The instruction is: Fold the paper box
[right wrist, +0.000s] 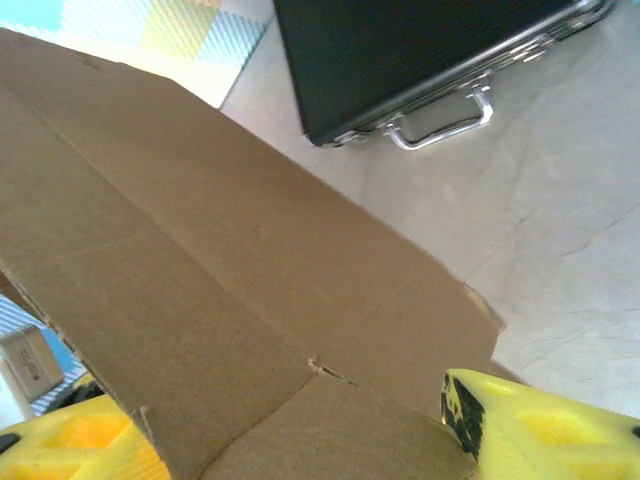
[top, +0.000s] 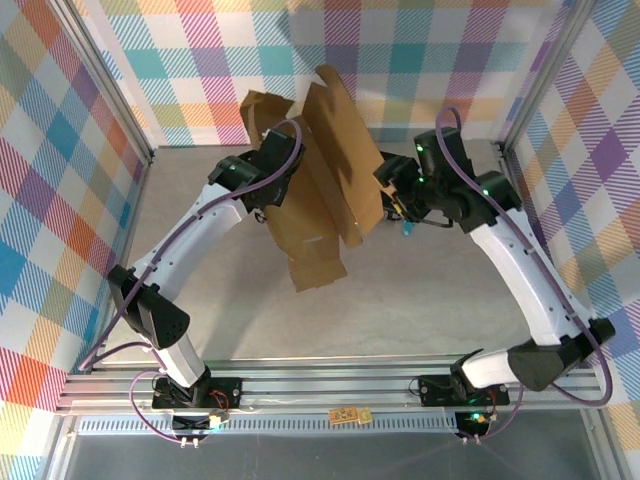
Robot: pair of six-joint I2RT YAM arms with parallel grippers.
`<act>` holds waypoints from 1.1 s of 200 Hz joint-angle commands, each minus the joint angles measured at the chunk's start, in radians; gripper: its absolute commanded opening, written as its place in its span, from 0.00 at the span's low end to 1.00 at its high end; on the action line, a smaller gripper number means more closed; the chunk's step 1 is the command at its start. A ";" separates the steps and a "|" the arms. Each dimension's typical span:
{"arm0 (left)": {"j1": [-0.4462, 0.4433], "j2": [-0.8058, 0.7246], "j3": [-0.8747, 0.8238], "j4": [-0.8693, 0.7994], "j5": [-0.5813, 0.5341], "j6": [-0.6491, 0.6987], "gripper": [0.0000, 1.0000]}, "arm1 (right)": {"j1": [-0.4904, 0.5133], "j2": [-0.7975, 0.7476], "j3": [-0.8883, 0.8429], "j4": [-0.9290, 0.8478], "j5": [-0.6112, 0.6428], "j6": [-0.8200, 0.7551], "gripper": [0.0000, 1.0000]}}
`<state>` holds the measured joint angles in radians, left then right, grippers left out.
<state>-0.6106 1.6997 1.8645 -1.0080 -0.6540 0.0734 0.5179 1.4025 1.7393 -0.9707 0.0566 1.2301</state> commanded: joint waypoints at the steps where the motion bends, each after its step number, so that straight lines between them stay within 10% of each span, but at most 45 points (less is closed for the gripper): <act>1: -0.013 0.007 0.064 -0.012 -0.139 0.144 0.00 | 0.020 0.009 0.080 -0.091 0.093 0.113 0.68; 59: -0.005 0.004 0.117 -0.065 -0.094 0.136 0.00 | 0.018 -0.203 -0.076 -0.122 0.561 -0.168 0.93; 106: -0.006 -0.029 0.090 -0.005 -0.113 0.213 0.00 | 0.004 -0.251 -0.045 -0.061 0.586 -0.354 0.93; 167: -0.083 -0.108 -0.076 0.244 -0.070 0.477 0.00 | 0.002 -0.097 -0.063 0.356 -0.058 -0.063 0.80; 220: -0.110 -0.139 -0.145 0.333 -0.032 0.539 0.00 | 0.006 0.169 0.054 0.564 -0.302 0.220 0.82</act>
<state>-0.7040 1.6119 1.7451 -0.7605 -0.7002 0.5526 0.5182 1.5146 1.7271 -0.5480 -0.0582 1.2739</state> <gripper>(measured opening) 0.054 0.823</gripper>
